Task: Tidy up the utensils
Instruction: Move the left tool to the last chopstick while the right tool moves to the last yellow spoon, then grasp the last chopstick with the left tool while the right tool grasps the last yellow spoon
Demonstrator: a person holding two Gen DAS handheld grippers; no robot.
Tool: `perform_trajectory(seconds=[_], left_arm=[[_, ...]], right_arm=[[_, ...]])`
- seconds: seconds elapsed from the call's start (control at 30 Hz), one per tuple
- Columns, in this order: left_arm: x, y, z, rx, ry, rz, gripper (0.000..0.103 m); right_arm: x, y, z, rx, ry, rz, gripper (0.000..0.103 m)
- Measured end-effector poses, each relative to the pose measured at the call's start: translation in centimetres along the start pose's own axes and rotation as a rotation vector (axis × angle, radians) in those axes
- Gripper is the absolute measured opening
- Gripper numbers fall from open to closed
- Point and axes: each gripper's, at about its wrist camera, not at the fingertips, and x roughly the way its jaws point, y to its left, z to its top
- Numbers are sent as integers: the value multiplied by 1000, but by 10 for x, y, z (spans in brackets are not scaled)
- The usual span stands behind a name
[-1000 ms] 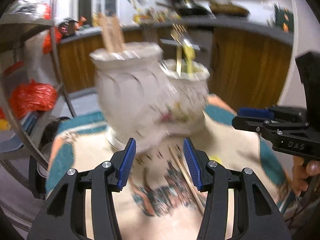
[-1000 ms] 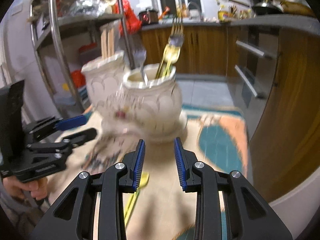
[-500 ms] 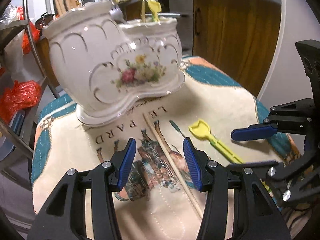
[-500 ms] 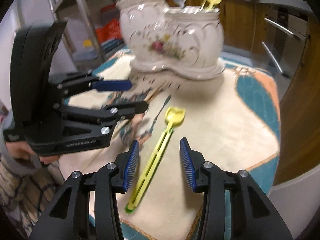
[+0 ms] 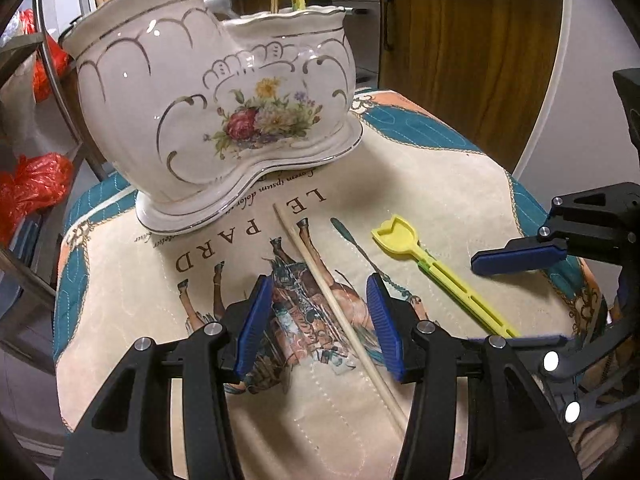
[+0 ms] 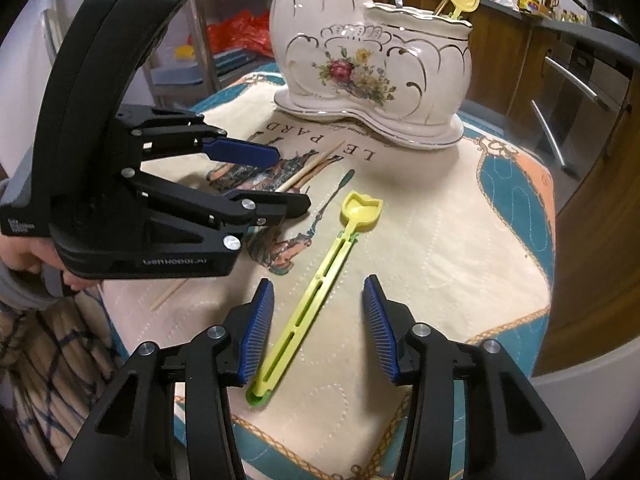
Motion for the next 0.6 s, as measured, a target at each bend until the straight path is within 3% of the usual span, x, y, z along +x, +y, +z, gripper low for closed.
perform_trajectory(seconds=[0.1, 0.37, 0.53, 0.6], left_arm=[[-4, 3, 0, 15, 25, -11, 43], [-11, 13, -1, 13, 103, -38, 41], [-14, 22, 4, 40, 210, -66, 32], [-15, 27, 6, 45, 253, -80, 28]], right_arm=[[2, -5, 8, -7, 47, -2, 40], [19, -9, 40, -39, 230, -4, 37], [27, -9, 53, -52, 340, -1, 21], [29, -13, 56, -45, 374, -11, 20]])
